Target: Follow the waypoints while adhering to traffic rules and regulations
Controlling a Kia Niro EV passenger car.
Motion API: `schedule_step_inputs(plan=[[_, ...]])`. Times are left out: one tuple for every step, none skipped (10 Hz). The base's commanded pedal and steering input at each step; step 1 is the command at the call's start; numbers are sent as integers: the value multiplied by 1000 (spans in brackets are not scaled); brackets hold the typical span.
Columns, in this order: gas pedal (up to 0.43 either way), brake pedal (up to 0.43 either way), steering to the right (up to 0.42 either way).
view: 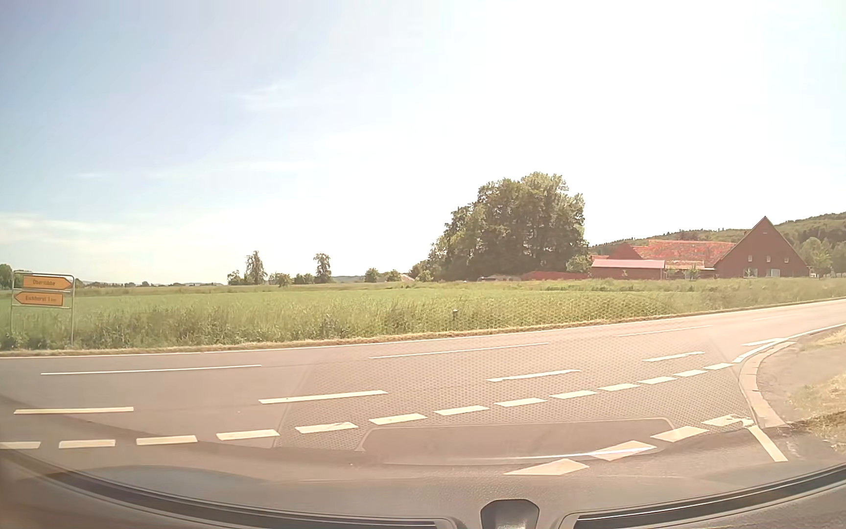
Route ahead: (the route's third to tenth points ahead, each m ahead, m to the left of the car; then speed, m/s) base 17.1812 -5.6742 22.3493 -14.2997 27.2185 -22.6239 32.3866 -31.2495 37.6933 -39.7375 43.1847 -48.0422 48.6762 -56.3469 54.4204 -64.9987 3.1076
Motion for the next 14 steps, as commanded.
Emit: schedule_step_inputs(plan=[[0,6,80],[0,6,82],[110,6,88],[189,6,94],[228,6,97],[260,6,97],[260,6,98],[268,6,103],[268,6,109],[268,6,120],[268,6,129],[268,6,137],[268,6,147],[280,0,163]])
